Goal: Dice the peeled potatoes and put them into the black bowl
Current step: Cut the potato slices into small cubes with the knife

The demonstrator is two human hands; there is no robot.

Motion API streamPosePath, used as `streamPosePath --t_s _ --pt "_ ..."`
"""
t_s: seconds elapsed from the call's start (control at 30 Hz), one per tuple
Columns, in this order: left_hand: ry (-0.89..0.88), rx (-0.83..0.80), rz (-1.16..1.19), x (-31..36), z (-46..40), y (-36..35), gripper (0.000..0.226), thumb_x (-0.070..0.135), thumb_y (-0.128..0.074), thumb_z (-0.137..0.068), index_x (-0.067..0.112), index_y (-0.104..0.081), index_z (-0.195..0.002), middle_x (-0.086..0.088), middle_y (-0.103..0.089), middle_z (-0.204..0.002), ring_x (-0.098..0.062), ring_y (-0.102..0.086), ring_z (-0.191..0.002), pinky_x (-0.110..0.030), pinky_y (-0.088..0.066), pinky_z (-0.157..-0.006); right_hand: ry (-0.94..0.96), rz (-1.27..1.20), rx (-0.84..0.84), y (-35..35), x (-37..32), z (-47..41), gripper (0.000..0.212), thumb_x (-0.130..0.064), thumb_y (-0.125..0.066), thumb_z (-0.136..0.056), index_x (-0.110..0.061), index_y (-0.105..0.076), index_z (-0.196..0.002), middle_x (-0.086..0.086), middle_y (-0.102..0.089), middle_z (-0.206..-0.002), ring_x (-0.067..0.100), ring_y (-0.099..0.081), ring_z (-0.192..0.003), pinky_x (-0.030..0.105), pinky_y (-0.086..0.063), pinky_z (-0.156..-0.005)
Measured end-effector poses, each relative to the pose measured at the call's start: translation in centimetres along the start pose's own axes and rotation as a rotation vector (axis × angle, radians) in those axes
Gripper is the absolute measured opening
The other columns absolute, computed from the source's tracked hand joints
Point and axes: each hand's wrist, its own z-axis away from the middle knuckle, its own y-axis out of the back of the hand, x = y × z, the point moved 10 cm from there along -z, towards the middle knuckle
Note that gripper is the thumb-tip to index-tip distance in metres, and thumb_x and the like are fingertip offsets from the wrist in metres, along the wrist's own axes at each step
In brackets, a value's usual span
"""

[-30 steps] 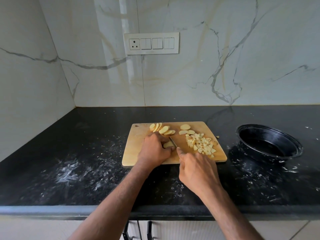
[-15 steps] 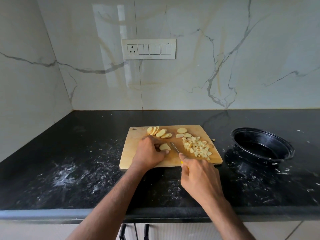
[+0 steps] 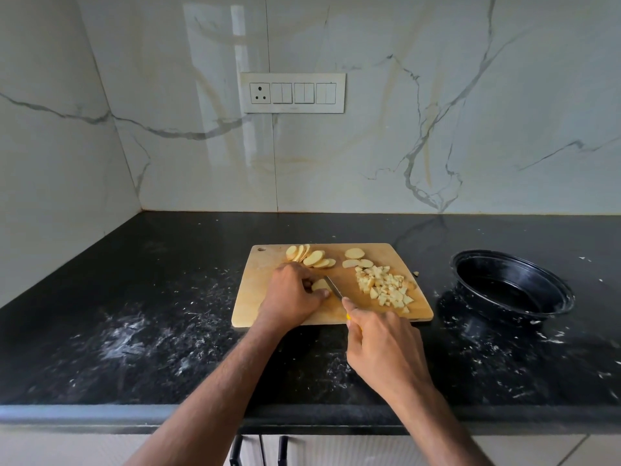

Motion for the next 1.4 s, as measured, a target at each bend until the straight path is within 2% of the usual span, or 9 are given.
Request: streamPosePath --t_s 0.2,0.3,0.43,0.63,0.9,1.03,1.1,1.27,1.4 --pt "-0.002 -0.013 0.019 0.0 -0.1 -0.1 0.029 0.036 -0.083 -0.077 0.017 -0.079 -0.099 0.003 -0.07 -0.094 -0.013 -0.058 -0.087 -0.029 -0.053 -0.078 0.003 -0.025 -0.043 -0.7 0.0 -0.2 0.043 -0.037 -0.048 -0.101 -0.035 -0.05 -0.144 -0.014 -0.058 -0.066 0.005 -0.051 -0.05 0.012 -0.035 -0.045" --pt "-0.015 -0.025 0.014 0.3 -0.1 0.0 0.027 0.033 -0.082 -0.079 0.015 -0.08 -0.1 0.002 -0.071 -0.095 -0.016 -0.058 -0.088 -0.035 -0.053 -0.082 0.006 -0.049 -0.066 -1.0 0.0 -0.4 0.04 -0.034 -0.05 -0.101 -0.033 -0.054 -0.141 -0.016 -0.054 -0.062 0.005 -0.049 -0.046 0.014 -0.031 -0.041" --pt "-0.024 -0.036 0.02 0.5 -0.1 0.1 0.029 0.031 -0.081 -0.08 0.015 -0.08 -0.104 0.0 -0.072 -0.099 -0.018 -0.061 -0.089 -0.034 -0.053 -0.085 0.016 -0.042 -0.076 -1.5 -0.1 -1.2 0.039 -0.031 -0.052 -0.1 -0.031 -0.058 -0.138 -0.015 -0.065 -0.068 0.006 -0.048 -0.045 0.015 -0.031 -0.041" --pt "-0.054 -0.076 0.04 0.7 0.1 0.0 0.022 0.028 -0.08 -0.081 0.015 -0.08 -0.099 0.002 -0.071 -0.098 -0.015 -0.06 -0.09 -0.033 -0.05 -0.087 0.03 0.057 -0.024 -2.0 -0.9 -2.4 0.037 -0.028 -0.05 -0.098 -0.027 -0.062 -0.133 -0.009 -0.063 -0.065 0.009 -0.056 -0.052 0.03 -0.053 -0.049" --pt "-0.063 -0.085 0.043 1.2 0.5 0.2 0.022 0.026 -0.078 -0.078 0.009 -0.077 -0.091 0.001 -0.071 -0.08 -0.016 -0.06 -0.077 -0.036 -0.053 -0.075 -0.002 0.001 0.051 -1.1 -0.8 -1.6 0.041 -0.029 -0.055 -0.097 -0.025 -0.059 -0.137 -0.011 -0.061 -0.058 0.005 -0.049 -0.042 0.021 -0.048 -0.043" --pt "-0.044 -0.083 0.046 1.0 0.6 0.6 0.012 0.031 -0.075 -0.072 0.02 -0.069 -0.073 -0.004 -0.071 -0.078 -0.02 -0.061 -0.075 -0.037 -0.051 -0.072 -0.042 -0.072 0.048 -1.0 0.4 -0.9 0.04 -0.032 -0.053 -0.097 -0.032 -0.06 -0.136 -0.012 -0.069 -0.069 0.006 -0.055 -0.05 0.021 -0.052 -0.049" --pt "-0.033 -0.084 0.052 0.8 0.6 0.6 0.019 0.031 -0.076 -0.072 0.013 -0.072 -0.075 -0.003 -0.072 -0.079 -0.02 -0.062 -0.076 -0.038 -0.052 -0.073 -0.049 -0.088 0.036 -0.9 0.6 -0.5 0.04 -0.033 -0.054 -0.097 -0.034 -0.059 -0.136 -0.012 -0.071 -0.076 0.006 -0.057 -0.054 0.019 -0.053 -0.052" --pt "-0.014 -0.05 0.06 0.8 0.6 0.7 0.024 0.028 -0.081 -0.075 0.007 -0.078 -0.087 -0.002 -0.074 -0.082 -0.019 -0.064 -0.079 -0.036 -0.055 -0.074 -0.04 -0.104 0.024 -0.8 0.2 -0.2 0.04 -0.035 -0.053 -0.098 -0.036 -0.058 -0.137 -0.012 -0.07 -0.077 0.004 -0.048 -0.05 0.008 -0.031 -0.046" --pt "0.004 -0.037 0.067 0.5 0.5 0.7 0.022 0.028 -0.083 -0.076 0.008 -0.078 -0.086 0.0 -0.074 -0.081 -0.017 -0.065 -0.077 -0.033 -0.054 -0.072 -0.029 -0.104 -0.008 -0.8 -0.2 -0.2 0.04 -0.036 -0.051 -0.1 -0.037 -0.056 -0.14 -0.015 -0.064 -0.072 0.003 -0.047 -0.047 0.009 -0.028 -0.041"
